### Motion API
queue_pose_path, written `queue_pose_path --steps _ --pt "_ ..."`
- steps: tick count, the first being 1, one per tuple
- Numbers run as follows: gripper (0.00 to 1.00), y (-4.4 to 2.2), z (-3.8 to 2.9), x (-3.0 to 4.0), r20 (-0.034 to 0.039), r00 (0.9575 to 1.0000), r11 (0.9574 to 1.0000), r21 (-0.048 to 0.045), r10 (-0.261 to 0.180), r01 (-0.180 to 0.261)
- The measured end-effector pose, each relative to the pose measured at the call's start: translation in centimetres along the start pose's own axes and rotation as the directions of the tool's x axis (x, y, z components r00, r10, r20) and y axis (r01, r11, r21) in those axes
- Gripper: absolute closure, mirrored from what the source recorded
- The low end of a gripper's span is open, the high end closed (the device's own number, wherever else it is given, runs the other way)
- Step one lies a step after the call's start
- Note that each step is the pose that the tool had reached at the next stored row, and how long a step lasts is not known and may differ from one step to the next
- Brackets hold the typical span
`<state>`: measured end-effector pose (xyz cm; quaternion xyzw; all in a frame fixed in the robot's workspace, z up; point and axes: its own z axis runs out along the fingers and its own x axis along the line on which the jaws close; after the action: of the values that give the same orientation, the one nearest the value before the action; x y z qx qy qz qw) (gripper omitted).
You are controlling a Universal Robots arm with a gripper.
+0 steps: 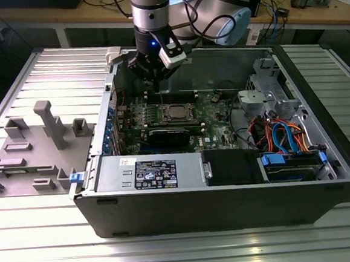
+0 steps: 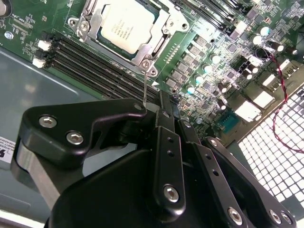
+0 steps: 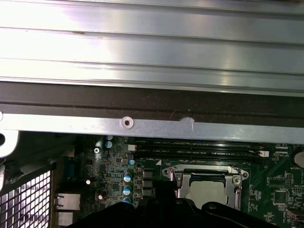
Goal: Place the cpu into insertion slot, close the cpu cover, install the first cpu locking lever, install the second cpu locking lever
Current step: 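Install the first cpu locking lever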
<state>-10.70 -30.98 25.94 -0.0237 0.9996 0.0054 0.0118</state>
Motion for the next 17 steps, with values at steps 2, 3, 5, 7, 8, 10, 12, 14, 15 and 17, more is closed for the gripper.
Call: queue_pose_path --steps 2,3,5,7,8,10,12,14,15,17 --pt "0.89 0.0 0.0 -0.07 0.0 1.0 1.0 0.0 0.0 0.0" --pt "0.89 0.0 0.01 -0.09 0.0001 1.0 1.0 0.0 0.0 0.0" --pt "0.89 -0.01 0.01 -0.12 0.0 1.0 1.0 0.0 0.0 0.0" --pt "0.89 -0.01 0.02 -0.2 0.0 1.0 1.0 0.0 0.0 0.0" --pt "0.89 -0.01 0.02 -0.2 0.0 1.0 1.0 0.0 0.0 0.0" --pt "0.89 -0.01 0.04 -0.24 0.0 1.0 1.0 -0.0001 0.0 0.0" --pt "0.89 -0.02 0.06 -0.35 0.0001 1.0 1.0 -0.0001 0.0 0.0" --pt "0.89 -0.03 0.08 -0.64 -0.0001 1.0 1.0 0.0 0.0 0.0" --pt "0.89 -0.04 0.09 -0.75 0.0 1.0 1.0 -0.0001 0.0 0.0" --pt "0.89 -0.05 0.09 -1.03 -0.0001 1.0 1.0 0.0 0.0 0.0"
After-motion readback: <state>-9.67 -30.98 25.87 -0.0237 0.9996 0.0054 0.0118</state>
